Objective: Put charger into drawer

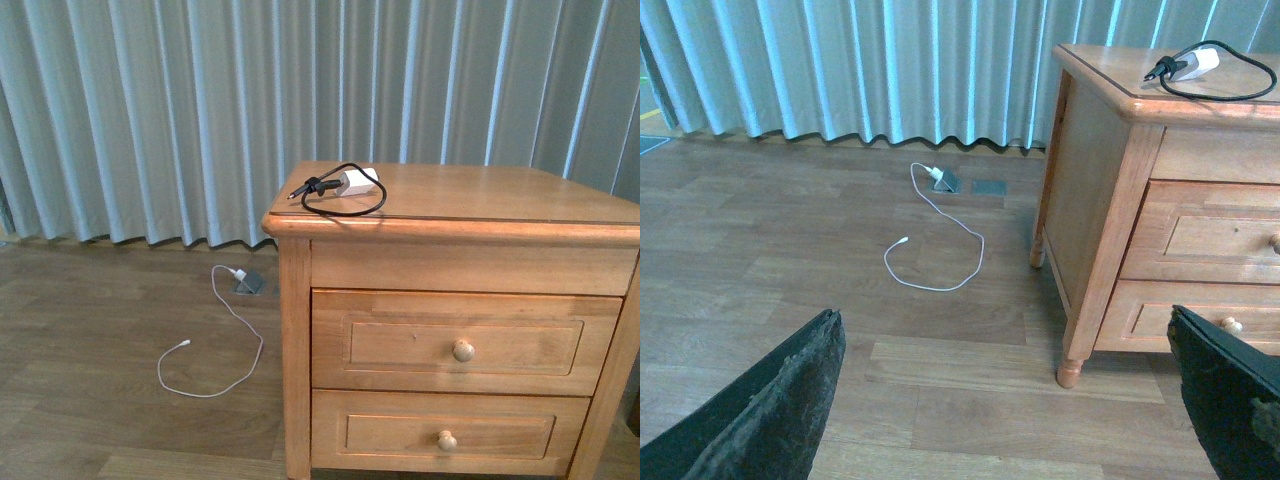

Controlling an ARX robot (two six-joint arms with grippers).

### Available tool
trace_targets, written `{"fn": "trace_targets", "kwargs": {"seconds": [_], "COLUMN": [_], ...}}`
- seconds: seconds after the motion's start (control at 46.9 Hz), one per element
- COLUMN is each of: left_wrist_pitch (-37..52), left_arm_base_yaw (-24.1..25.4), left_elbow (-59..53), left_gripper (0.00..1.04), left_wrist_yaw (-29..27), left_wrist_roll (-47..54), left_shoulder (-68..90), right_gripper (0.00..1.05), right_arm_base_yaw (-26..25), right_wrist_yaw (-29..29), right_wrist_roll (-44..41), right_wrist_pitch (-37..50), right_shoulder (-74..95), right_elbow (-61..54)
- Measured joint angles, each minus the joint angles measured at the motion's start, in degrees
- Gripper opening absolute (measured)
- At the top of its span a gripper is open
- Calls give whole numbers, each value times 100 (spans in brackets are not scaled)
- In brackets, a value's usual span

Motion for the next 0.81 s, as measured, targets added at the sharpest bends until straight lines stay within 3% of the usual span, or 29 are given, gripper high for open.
{"fn": "trace_targets", "kwargs": {"seconds": [0.426, 0.49, 0.533, 0.597, 0.81], "left_wrist_pitch": [0, 0, 0, 0, 0], "left_arm_base_yaw": [0, 0, 0, 0, 0], "left_elbow": [0, 0, 0, 0, 0], "left_gripper": [99, 99, 99, 99, 99], "left_wrist_yaw": [0, 0, 2, 4, 2], "left_wrist_roll": [0, 0, 0, 0, 0], "left_shoulder": [0, 0, 0, 0, 0], "right_gripper": [96, 96, 96, 96, 96], "right_arm_base_yaw": [0, -201, -225, -90, 728], "right_wrist_yaw": [-2, -846, -1222, -1335, -603], "right_wrist_roll": [-2, -282, -396, -472, -654], "right_wrist_pitch": [-2, -144, 125, 778, 3519], "right_shoulder": [2, 407, 968, 1976, 5744], "right_elbow": [0, 125, 234, 431, 1314]}}
